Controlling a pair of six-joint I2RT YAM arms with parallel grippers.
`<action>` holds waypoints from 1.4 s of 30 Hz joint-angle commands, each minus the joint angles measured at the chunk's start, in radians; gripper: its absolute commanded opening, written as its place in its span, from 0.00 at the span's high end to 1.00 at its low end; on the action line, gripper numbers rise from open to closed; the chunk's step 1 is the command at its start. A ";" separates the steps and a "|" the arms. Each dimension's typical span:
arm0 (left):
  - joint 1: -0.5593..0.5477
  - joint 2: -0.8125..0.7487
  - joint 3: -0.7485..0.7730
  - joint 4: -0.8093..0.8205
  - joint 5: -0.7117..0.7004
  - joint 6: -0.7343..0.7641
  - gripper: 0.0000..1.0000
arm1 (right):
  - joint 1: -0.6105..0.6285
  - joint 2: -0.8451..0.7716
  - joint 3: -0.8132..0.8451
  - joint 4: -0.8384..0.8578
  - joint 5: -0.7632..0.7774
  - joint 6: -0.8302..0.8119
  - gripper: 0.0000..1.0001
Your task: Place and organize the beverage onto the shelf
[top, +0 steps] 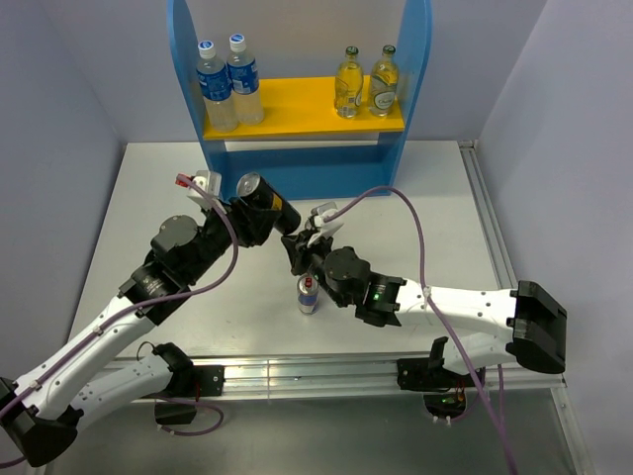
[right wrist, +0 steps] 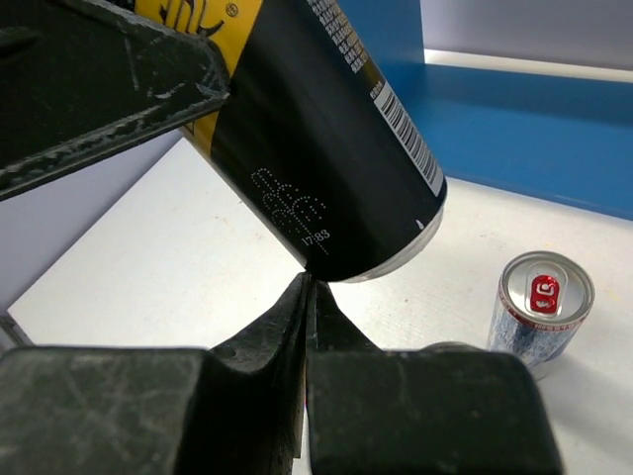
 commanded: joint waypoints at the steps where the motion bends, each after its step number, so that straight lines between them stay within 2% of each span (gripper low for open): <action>1: -0.003 0.001 0.005 0.075 -0.062 0.022 1.00 | -0.009 -0.048 -0.010 0.050 -0.003 0.022 1.00; 3: -0.003 0.016 0.007 0.087 -0.111 0.038 1.00 | -0.008 -0.051 -0.023 0.050 -0.012 0.036 0.98; 5: -0.003 0.027 0.004 0.104 -0.155 0.044 1.00 | -0.009 -0.053 -0.037 0.048 -0.016 0.045 0.90; 6: -0.003 0.033 0.004 0.124 -0.169 0.055 1.00 | -0.009 -0.054 -0.042 0.047 -0.018 0.045 0.79; 8: -0.003 0.046 0.010 0.138 -0.191 0.064 1.00 | -0.008 -0.059 -0.056 0.048 -0.026 0.048 0.68; 9: -0.003 0.058 0.013 0.146 -0.217 0.078 1.00 | -0.008 -0.062 -0.059 0.048 -0.027 0.050 0.58; 12: -0.002 0.092 0.033 0.170 -0.283 0.114 1.00 | -0.008 -0.087 -0.074 0.047 -0.024 0.050 0.49; 16: 0.000 0.158 0.047 0.228 -0.366 0.176 1.00 | -0.008 -0.139 -0.112 0.040 0.003 0.039 0.48; 19: 0.009 0.219 0.025 0.316 -0.377 0.222 1.00 | -0.008 -0.204 -0.145 0.028 0.034 0.021 0.48; 25: 0.095 0.332 -0.039 0.570 -0.349 0.249 1.00 | -0.008 -0.361 -0.188 -0.052 0.094 -0.013 0.47; 27: 0.121 0.400 -0.064 0.689 -0.387 0.283 1.00 | -0.006 -0.418 -0.197 -0.088 0.106 -0.025 0.47; 31: 0.152 0.535 -0.055 0.803 -0.436 0.309 1.00 | -0.009 -0.497 -0.227 -0.119 0.143 -0.045 0.47; 39: 0.176 0.794 -0.004 0.972 -0.518 0.334 1.00 | -0.012 -0.565 -0.267 -0.116 0.178 -0.082 0.48; 42: 0.190 0.861 0.039 0.980 -0.527 0.341 1.00 | -0.015 -0.573 -0.277 -0.107 0.178 -0.083 0.48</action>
